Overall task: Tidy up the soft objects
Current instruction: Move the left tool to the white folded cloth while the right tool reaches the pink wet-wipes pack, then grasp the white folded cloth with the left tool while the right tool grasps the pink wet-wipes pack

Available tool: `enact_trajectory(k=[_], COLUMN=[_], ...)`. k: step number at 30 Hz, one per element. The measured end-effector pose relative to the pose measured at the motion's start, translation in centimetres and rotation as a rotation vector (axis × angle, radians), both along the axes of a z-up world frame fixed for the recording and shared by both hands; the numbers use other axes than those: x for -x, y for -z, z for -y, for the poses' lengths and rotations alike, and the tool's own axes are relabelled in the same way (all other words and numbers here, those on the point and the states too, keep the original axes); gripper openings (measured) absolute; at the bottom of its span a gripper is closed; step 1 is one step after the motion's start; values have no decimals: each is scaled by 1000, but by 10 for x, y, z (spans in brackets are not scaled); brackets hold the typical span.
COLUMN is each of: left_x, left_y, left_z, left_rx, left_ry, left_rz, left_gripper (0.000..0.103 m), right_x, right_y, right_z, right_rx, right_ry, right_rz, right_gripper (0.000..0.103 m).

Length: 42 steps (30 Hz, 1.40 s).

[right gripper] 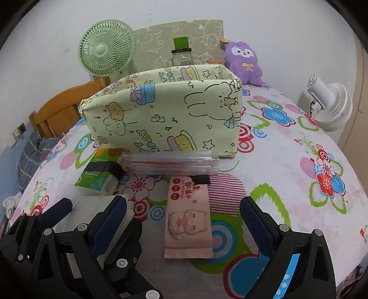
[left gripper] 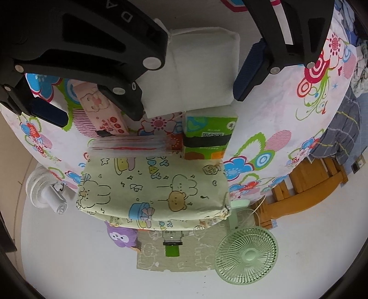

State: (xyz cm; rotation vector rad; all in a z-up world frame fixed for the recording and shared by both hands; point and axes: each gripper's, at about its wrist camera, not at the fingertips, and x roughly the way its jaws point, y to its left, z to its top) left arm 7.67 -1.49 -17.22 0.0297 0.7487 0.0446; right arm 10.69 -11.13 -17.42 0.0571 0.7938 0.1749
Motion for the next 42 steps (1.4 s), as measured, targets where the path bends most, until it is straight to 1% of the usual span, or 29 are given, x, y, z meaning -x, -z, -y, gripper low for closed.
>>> enact_trajectory(k=[5,9,14,16,18,20,22,24,26,27,28,29,30,33,35,39,42], left_x=[0,0,-4,-3,-2,-2,-3,-5,-6,-7,-7,-8,-8,-7,-1,11,22], left_y=[1,1,9,9,7,7,7,7,7,7,7,7,7,5,1,-12,-28], left_z=[-5,-7,-14,-15,-11,-9,-6,-2,-1,0,0,1,1,3,4,5,6], left_rx=[-2,-37,3,28,18,9,14,5,-2,-4,-4,-5,-6,-7,-4,3,14], left_ry=[-4,17,-15,-26,-27,-30,-23,-23,-24,-25,-25,-25,-24,-19,-15,-14,-12], left_rz=[-6,-11,-58,-69,-65,-60,-63,-60,-56,-57,-57,-58,-60,-66,-53,-16,25], left_gripper=[95,95,95,91,87,85,85,85,85,85,85,84,84,83,82,82,82], right_x=[1,1,0,-1,-3,-5,-8,-8,-9,-9,-9,-9,-10,-8,-5,9,20], right_y=[1,1,5,6,6,8,10,10,9,9,9,9,8,7,4,-11,-28], right_z=[-6,-10,-14,-12,-8,-5,1,3,3,4,4,6,6,8,8,6,6], right_rx=[15,16,42,26,22,30,12,29,58,62,65,67,68,50,25,10,11], right_ry=[-2,-3,-13,-12,-3,7,22,37,44,42,44,46,45,35,22,10,10], right_rz=[-5,-8,-19,-26,-30,-42,-66,-60,-53,-54,-53,-52,-54,-65,-68,-25,14], right_gripper=[100,100,100,100,100,99,97,84,65,58,54,45,43,42,42,42,42])
